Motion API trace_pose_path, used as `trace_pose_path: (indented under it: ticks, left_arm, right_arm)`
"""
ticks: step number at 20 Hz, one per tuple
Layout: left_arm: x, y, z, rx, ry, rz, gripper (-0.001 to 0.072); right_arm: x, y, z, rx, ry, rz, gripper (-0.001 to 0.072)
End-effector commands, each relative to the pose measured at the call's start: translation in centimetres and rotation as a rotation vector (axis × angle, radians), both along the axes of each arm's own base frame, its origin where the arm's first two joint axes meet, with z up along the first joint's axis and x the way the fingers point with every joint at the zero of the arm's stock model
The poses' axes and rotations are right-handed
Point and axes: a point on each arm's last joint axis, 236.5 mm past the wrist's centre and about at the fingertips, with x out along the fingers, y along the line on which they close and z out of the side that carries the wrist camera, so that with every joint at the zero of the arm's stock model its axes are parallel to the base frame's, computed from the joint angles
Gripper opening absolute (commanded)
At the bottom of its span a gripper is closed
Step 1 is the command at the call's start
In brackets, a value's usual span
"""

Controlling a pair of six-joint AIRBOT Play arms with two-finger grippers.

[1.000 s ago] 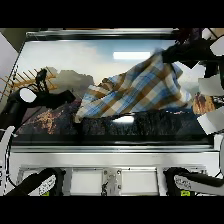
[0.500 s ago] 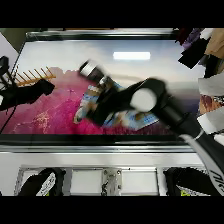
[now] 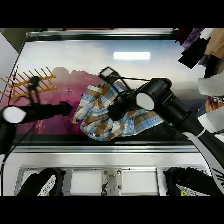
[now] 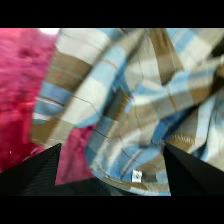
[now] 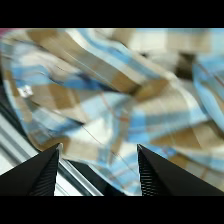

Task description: Fold the clothes and pants, and hang the long-sleeved shirts on hangers.

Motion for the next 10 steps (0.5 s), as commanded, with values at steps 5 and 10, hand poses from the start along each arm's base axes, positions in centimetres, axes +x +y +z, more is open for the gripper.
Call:
trace_pose_path:
  ticks: [5, 10]
  left_arm:
    - [1.6, -6.4, -9.0, 0.203, 0.143, -0.319, 0.0684]
    - [3.5, -7.4, -12.0, 0.208, 0.256, -0.349, 0.0684]
  right_arm:
    - [-1.7, -4.2, -4.2, -0.061, 0.182, -0.159, 0.0514]
    - [-1.8, -4.5, -4.2, -0.072, 0.185, -0.156, 0.0514]
